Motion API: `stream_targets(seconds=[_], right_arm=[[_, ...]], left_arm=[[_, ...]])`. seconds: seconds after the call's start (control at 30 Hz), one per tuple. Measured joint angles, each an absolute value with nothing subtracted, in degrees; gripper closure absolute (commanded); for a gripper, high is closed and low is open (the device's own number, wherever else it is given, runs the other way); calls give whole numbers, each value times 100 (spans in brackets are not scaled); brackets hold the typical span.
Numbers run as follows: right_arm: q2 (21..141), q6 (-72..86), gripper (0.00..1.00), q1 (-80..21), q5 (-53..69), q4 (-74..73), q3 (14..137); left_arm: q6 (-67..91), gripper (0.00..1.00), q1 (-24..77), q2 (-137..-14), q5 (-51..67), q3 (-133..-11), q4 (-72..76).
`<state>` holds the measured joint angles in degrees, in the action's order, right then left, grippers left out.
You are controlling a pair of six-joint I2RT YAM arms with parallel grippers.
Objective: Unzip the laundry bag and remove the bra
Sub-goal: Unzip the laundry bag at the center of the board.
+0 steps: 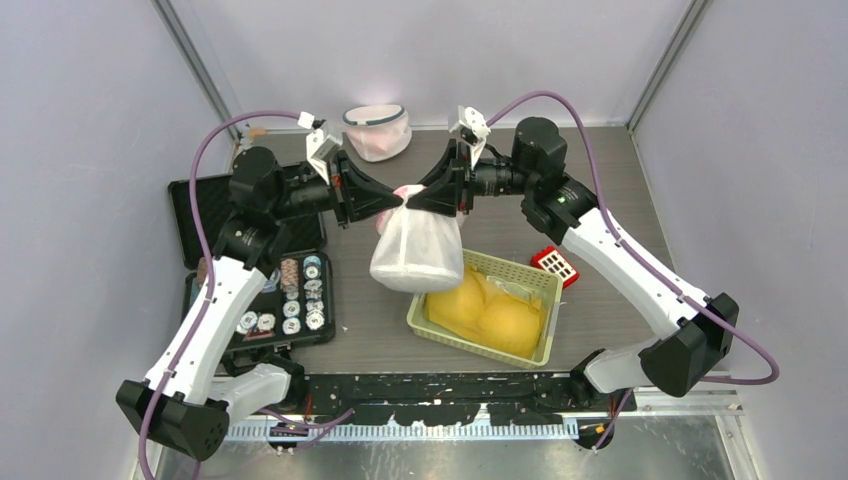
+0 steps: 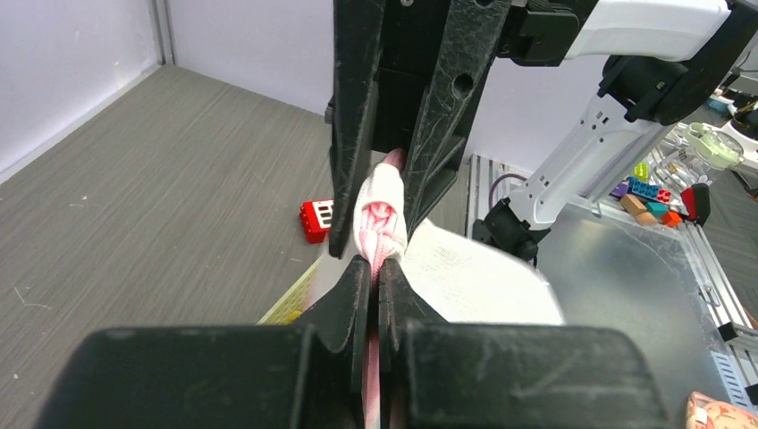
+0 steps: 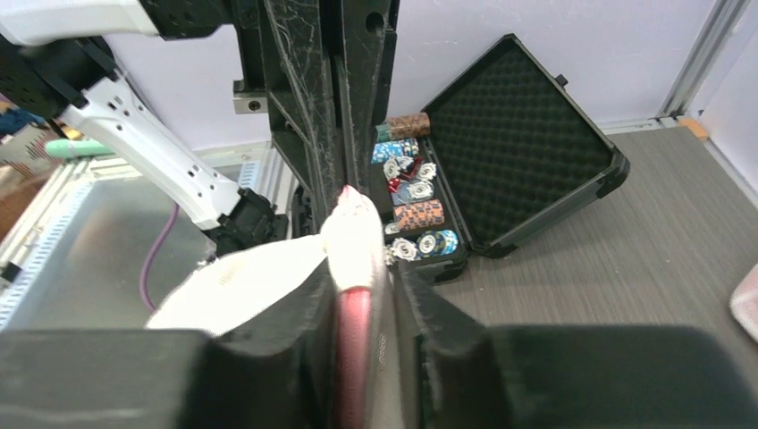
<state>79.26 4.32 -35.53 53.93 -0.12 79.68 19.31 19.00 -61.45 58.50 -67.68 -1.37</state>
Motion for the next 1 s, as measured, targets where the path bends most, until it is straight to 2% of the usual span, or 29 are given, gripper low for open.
stream_targets(seconds=[0.07,0.1,0.13,0.17,0.2,0.23,0.27,0.57,0.7,0.73,0.8,1.0], right_arm=[[7926,464,86,-3551,5402,25,7970],[7926,473,86,-3551,5415,40,7970],[7926,478,78,-3551,5419,40,7968],[7926,471,65,-3551,5426,40,7968],[7929,458,46,-3551,5433,34,7968],[7929,478,36,-3551,5430,25,7968],[7929,464,31,-3551,5430,30,7968],[7929,617,33,-3551,5374,419,7741],[7929,858,25,-3551,5336,716,7618],[7929,932,21,-3551,5317,790,7581],[7937,1074,19,-3551,5290,910,7529],[7955,1356,22,-3538,5210,1138,7526]], left_arm=[[1955,100,1900,-6147,5839,-6757,-97],[1959,100,1900,-6147,5828,-6757,-91],[1962,100,1900,-6145,5819,-6757,-80],[1962,100,1900,-6143,5808,-6757,-75],[1962,100,1900,-6141,5806,-6757,-73],[1964,100,1900,-6136,5802,-6757,-73],[1977,100,1900,-6134,5795,-6757,-71],[2443,100,1852,-6134,5701,-6722,193],[2650,100,1780,-6134,5675,-6713,377],[2689,100,1765,-6134,5671,-6713,427],[2744,100,1756,-6134,5669,-6713,497],[2862,100,1754,-6139,5673,-6713,652]])
